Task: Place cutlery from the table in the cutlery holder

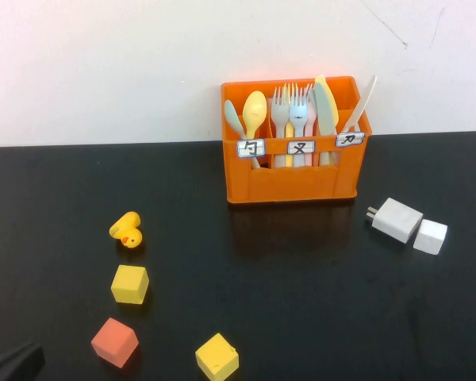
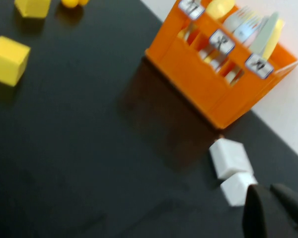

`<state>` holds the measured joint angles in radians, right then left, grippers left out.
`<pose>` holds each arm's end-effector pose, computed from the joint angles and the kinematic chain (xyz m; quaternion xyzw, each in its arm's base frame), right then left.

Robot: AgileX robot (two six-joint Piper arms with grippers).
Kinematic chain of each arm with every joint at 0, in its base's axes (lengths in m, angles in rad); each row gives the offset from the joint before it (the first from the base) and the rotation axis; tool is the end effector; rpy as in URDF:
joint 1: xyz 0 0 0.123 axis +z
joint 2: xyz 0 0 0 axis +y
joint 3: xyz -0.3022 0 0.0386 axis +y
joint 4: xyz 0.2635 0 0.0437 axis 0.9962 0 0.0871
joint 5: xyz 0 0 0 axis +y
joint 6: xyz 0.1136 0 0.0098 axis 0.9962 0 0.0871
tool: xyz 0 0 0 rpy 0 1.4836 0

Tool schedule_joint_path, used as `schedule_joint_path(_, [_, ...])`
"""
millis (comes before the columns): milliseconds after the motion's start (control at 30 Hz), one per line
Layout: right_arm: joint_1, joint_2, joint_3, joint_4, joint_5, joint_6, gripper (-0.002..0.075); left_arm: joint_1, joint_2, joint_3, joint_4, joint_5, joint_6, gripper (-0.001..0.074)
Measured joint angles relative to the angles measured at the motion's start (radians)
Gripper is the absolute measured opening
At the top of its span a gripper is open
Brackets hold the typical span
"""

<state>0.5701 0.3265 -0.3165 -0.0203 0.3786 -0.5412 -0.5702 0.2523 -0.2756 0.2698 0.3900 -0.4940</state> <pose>0.0837 0.0527 0.2636 -0.4293 0.6812 0.0000 0.5930 0.0810 -0.0382 0.2556 0.0987 0.7883 -0.2028 0.5725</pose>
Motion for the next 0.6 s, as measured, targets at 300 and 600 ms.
schedule_joint_path(300, [0.000,-0.068,0.042,0.135,0.036,0.004,-0.0002,0.000,0.000,0.004,0.018,-0.011,0.000,-0.0001])
schedule_joint_path(600, [0.000,-0.070,0.042,0.149,0.036,0.004,-0.0002,0.000,0.000,0.004,0.018,-0.011,0.000,-0.0001])
